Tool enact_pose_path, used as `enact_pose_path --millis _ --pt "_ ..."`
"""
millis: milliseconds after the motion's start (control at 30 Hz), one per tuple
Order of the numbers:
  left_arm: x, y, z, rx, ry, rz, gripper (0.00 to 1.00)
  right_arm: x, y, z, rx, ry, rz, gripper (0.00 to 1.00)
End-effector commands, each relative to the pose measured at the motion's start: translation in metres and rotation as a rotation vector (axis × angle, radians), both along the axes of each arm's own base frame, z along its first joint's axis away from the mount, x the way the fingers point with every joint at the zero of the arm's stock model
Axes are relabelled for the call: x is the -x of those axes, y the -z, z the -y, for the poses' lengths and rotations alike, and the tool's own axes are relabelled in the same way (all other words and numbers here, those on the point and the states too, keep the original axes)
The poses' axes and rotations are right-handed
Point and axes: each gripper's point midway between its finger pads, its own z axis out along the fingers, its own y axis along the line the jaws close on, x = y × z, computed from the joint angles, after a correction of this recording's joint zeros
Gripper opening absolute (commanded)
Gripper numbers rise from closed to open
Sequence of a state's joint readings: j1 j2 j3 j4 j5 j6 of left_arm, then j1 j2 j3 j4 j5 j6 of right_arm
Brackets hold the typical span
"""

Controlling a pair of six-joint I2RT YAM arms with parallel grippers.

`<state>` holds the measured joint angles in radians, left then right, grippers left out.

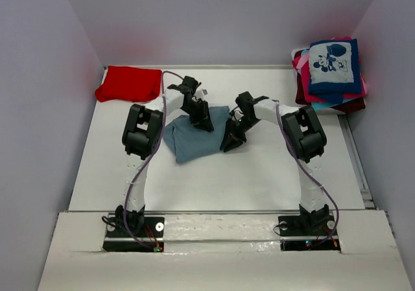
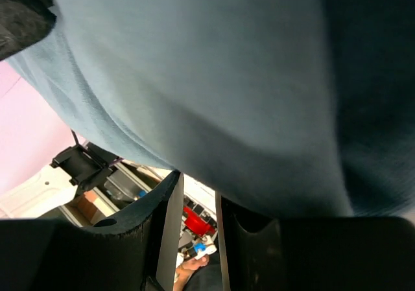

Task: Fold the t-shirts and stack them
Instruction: Smooth out wrinkles on the folded tshirt

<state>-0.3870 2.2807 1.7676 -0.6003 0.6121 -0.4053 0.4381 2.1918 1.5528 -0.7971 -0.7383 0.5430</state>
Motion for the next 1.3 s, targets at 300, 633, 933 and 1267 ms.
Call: enact_pose_path --millis 300,633,933,1267 --pt "-0.017 0.010 -0.072 -0.159 -0.138 0.019 0.34 -0.010 0.007 -0.004 0.004 -0.015 0.013 0.33" --pt "0.000 0.015 -0.052 -0.185 -0.005 0.018 0.34 -0.051 -0.086 -0.017 -0.045 -0.042 0.224 0.33" --pt "0.022 0.014 -0.020 -0.180 0.106 0.023 0.34 -0.070 -0.099 -0.022 -0.047 -0.036 0.278 0.33" --pt "0.056 -0.008 0.009 -0.132 0.185 0.035 0.34 -0.073 -0.078 -0.019 -0.009 -0.039 0.269 0.33"
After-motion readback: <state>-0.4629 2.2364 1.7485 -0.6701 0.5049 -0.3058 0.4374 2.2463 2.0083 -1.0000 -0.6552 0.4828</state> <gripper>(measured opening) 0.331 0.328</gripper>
